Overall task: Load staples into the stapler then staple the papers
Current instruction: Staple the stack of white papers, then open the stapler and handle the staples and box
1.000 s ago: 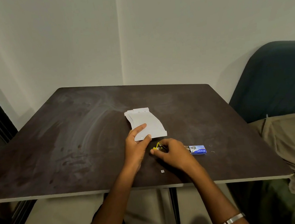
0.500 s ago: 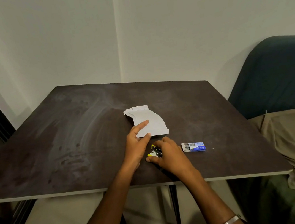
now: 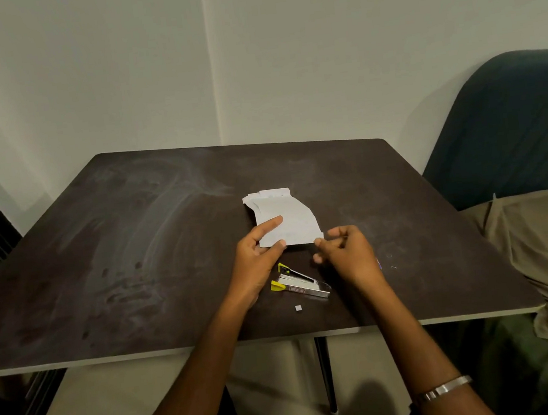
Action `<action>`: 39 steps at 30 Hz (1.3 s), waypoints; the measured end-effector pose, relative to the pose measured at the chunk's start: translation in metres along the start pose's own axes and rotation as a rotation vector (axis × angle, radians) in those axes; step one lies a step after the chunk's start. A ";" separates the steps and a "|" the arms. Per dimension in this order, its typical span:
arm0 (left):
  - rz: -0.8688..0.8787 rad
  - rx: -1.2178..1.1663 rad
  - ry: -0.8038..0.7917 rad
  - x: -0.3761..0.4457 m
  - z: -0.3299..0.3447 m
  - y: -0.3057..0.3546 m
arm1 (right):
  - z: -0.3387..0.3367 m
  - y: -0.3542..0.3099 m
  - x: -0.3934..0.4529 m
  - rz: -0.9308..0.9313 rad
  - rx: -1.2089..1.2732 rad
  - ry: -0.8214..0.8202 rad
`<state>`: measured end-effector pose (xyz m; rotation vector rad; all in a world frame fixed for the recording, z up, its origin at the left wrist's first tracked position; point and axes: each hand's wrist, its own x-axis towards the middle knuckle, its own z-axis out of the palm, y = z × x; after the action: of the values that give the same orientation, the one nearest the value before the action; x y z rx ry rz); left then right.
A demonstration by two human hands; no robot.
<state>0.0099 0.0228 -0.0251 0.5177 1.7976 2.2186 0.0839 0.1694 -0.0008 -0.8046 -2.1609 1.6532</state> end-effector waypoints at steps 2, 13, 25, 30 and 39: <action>-0.007 -0.008 -0.014 0.001 0.002 0.001 | -0.001 -0.003 0.003 0.014 0.072 -0.013; -0.054 0.078 -0.037 0.026 0.009 -0.007 | -0.026 -0.005 0.027 -0.058 0.033 0.012; -0.015 0.526 -0.184 0.073 0.041 -0.019 | -0.062 0.017 0.072 0.019 -0.120 0.143; -0.006 0.667 -0.323 0.093 0.047 -0.014 | -0.079 0.024 0.083 0.022 -0.222 0.134; 0.178 0.968 -0.403 0.119 0.067 -0.024 | -0.091 0.035 0.101 -0.043 -0.317 0.195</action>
<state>-0.0707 0.1351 -0.0217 1.2177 2.5271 1.0395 0.0629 0.3073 -0.0175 -0.9524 -2.3095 1.1716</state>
